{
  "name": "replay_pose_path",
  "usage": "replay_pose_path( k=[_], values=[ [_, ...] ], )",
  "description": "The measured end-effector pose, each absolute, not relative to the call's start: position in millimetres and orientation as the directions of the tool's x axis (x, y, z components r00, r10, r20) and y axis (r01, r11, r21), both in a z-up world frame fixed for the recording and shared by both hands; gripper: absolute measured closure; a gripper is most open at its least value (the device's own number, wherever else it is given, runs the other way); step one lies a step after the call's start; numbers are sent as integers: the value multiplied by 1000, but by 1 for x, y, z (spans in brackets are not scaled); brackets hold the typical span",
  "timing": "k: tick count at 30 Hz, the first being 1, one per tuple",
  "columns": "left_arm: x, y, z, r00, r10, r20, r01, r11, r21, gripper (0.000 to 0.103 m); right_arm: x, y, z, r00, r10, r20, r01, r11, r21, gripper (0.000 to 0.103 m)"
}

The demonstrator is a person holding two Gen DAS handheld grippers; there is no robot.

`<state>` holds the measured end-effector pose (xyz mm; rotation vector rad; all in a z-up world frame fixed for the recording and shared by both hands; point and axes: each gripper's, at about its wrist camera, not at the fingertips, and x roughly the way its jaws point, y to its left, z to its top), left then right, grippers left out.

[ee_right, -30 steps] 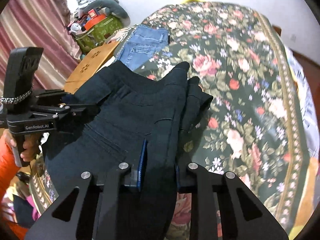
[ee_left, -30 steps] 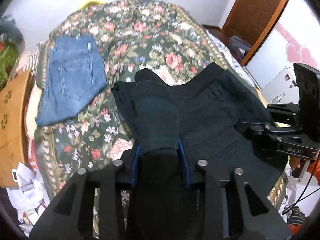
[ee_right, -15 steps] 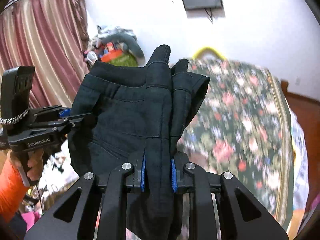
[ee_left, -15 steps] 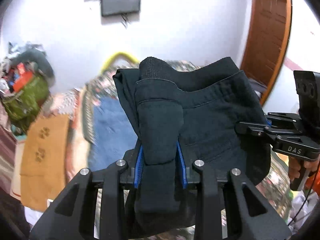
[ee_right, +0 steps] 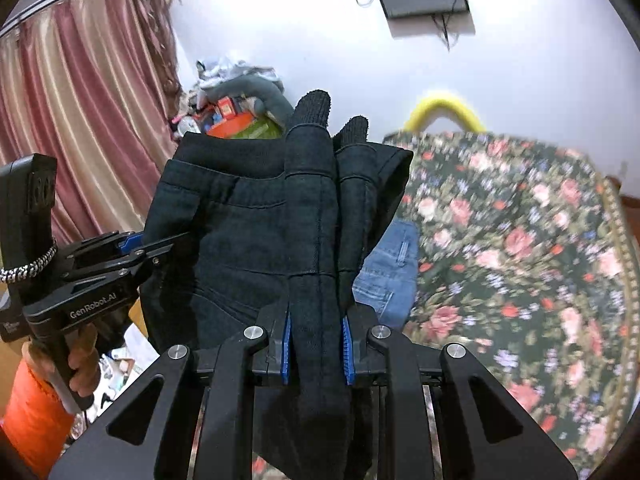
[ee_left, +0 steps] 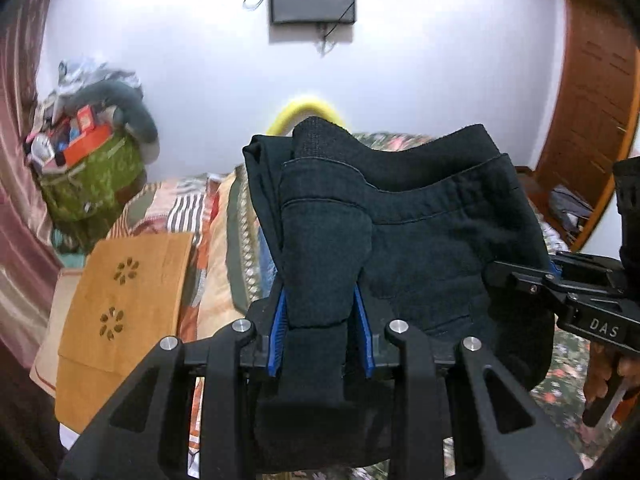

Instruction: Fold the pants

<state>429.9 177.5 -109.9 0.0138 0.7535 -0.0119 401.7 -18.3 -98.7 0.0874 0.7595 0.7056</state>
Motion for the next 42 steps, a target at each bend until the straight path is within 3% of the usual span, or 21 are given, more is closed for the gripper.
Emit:
replay_pose_path(
  k=[14, 18, 21, 24, 31, 35, 42],
  values=[
    [517, 212, -280, 512, 41, -858, -53, 998, 16, 72, 476, 42, -226, 322, 480, -816, -475, 827, 300, 85],
    [510, 204, -294, 495, 78, -865, -67, 996, 52, 60, 478, 41, -244, 279, 421, -863, -450, 851, 271, 80],
    [497, 204, -292, 497, 75, -865, -66, 997, 48, 57, 468, 35, -240, 293, 393, -872, -471, 853, 226, 78],
    [481, 208, -277, 494, 47, -868, -81, 997, 9, 57, 451, 26, -222, 329, 392, -859, -489, 849, 201, 78],
    [417, 197, -191, 604, 55, -795, -94, 996, -2, 57, 391, -6, -134, 486, 507, -711, -513, 825, 237, 78],
    [366, 184, -118, 714, 44, -699, -66, 998, -5, 57, 345, -15, -72, 571, 555, -605, -557, 803, 211, 78],
    [251, 150, -9, 890, 53, -454, -35, 998, 49, 56, 252, -38, 19, 688, 613, -388, -605, 780, 160, 78]
  ],
)
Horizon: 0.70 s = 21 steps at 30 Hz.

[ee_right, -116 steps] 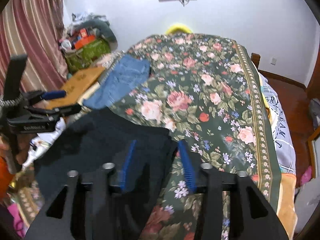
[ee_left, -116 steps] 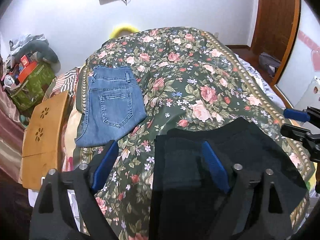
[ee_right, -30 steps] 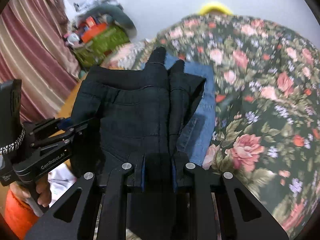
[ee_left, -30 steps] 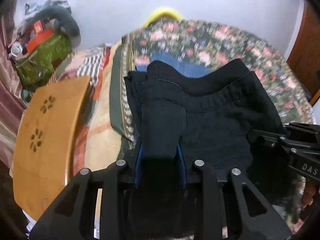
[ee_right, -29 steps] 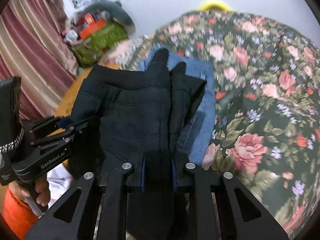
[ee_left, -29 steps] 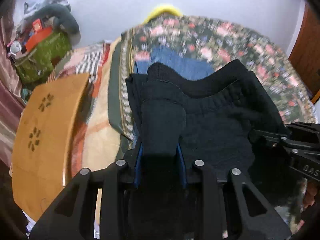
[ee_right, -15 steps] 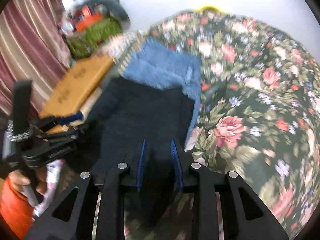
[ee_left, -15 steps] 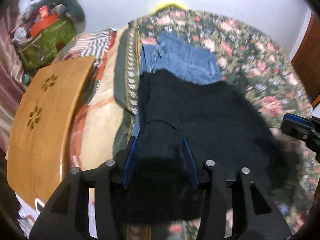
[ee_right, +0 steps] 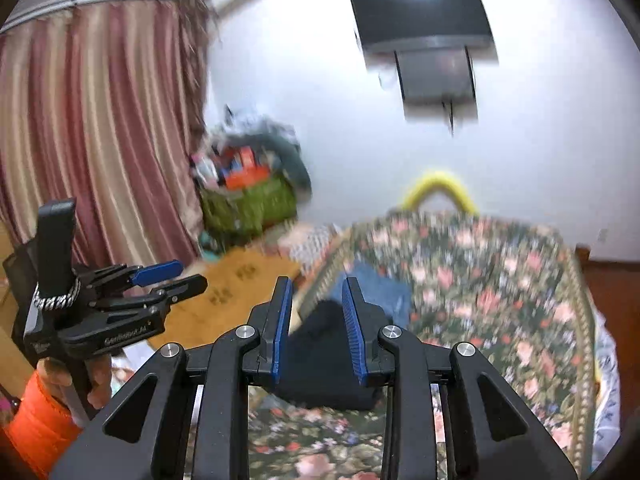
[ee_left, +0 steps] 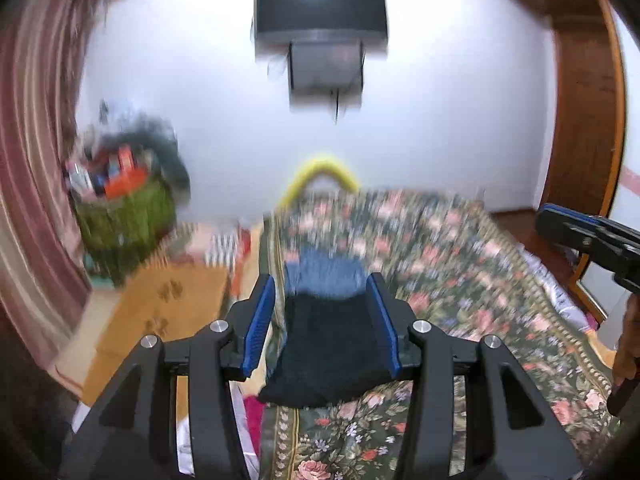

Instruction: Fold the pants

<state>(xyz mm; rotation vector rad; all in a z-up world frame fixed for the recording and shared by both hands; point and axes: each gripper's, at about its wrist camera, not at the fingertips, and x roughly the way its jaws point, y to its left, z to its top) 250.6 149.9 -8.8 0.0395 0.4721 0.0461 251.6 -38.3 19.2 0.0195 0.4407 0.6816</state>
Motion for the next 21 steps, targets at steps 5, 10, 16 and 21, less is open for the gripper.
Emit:
replay_pose_path(
  k=[5, 10, 16, 21],
  values=[
    [178, 133, 30, 950, 57, -308, -47, 998, 40, 44, 188, -43, 53, 728, 630, -269, -627, 771, 108, 77],
    [135, 125, 39, 965, 64, -255, -63, 998, 10, 25, 143, -46, 60, 784, 591, -189, -595, 803, 42, 44],
    [112, 122, 37, 967, 76, -244, -80, 997, -8, 1, 128, -52, 55, 819, 549, -171, -549, 834, 49, 11],
    [105, 120, 36, 964, 85, -251, -92, 996, -19, 0, 129, -59, 49, 836, 524, -163, -518, 851, 83, 0]
  ],
)
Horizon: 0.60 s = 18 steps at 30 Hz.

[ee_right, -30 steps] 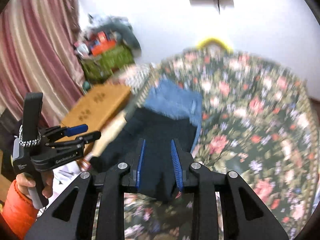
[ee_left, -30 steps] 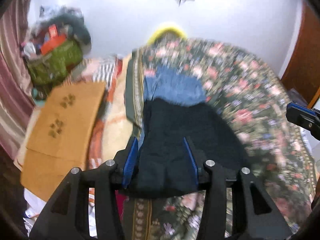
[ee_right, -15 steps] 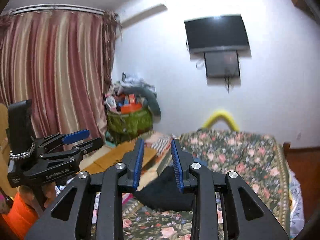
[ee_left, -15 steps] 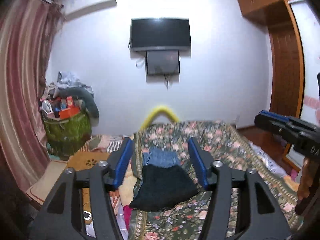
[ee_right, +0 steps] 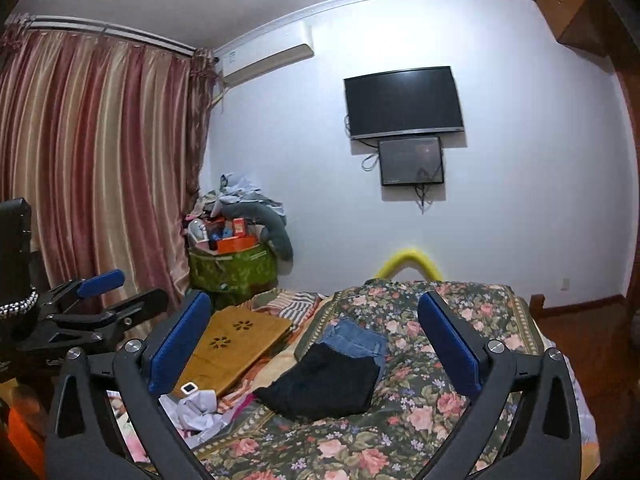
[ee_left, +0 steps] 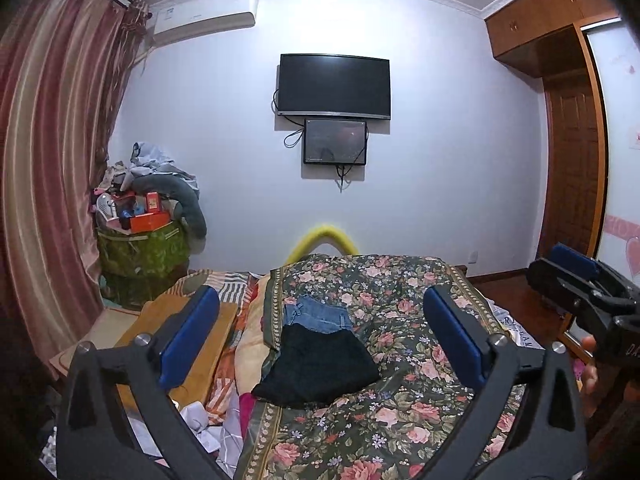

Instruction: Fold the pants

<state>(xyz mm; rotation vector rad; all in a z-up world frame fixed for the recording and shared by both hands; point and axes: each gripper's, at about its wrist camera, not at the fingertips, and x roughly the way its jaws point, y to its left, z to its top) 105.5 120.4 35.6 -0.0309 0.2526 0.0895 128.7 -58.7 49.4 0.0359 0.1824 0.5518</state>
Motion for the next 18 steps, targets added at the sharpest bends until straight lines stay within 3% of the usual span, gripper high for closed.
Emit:
replay_pose_path(
  k=[18],
  values=[
    [114, 112, 25, 955, 90, -281, -97, 995, -11, 0, 130, -75, 35, 829, 519, -207, -501, 854, 139, 0]
  ],
)
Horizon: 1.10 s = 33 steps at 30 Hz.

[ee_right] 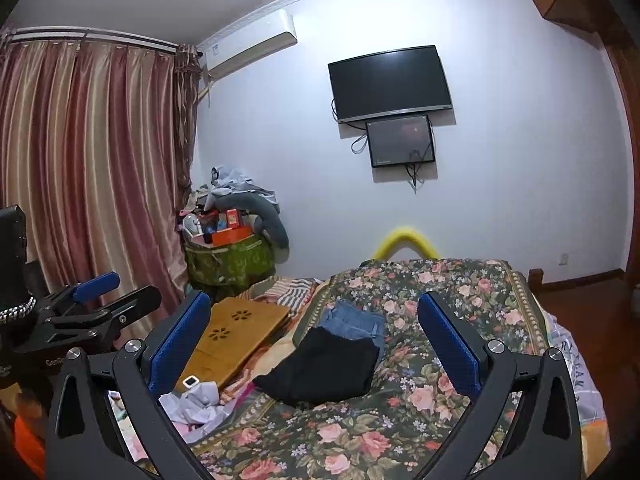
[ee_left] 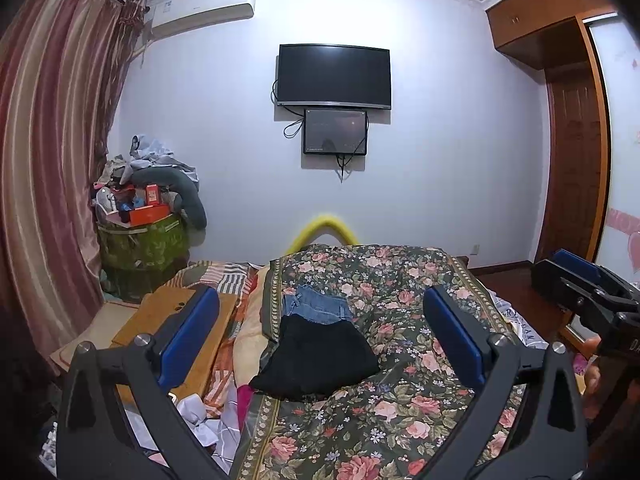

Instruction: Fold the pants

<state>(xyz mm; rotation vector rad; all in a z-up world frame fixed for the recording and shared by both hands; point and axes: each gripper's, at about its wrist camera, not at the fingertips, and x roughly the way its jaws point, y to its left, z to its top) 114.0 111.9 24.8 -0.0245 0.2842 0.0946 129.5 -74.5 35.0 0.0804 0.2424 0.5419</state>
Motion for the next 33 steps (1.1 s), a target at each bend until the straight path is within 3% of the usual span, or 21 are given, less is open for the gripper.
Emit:
replay_pose_path(
  k=[33],
  values=[
    [123, 109, 18, 954, 45, -297, -51, 999, -13, 0, 130, -78, 37, 832, 512, -213, -493, 859, 137, 0]
  ],
)
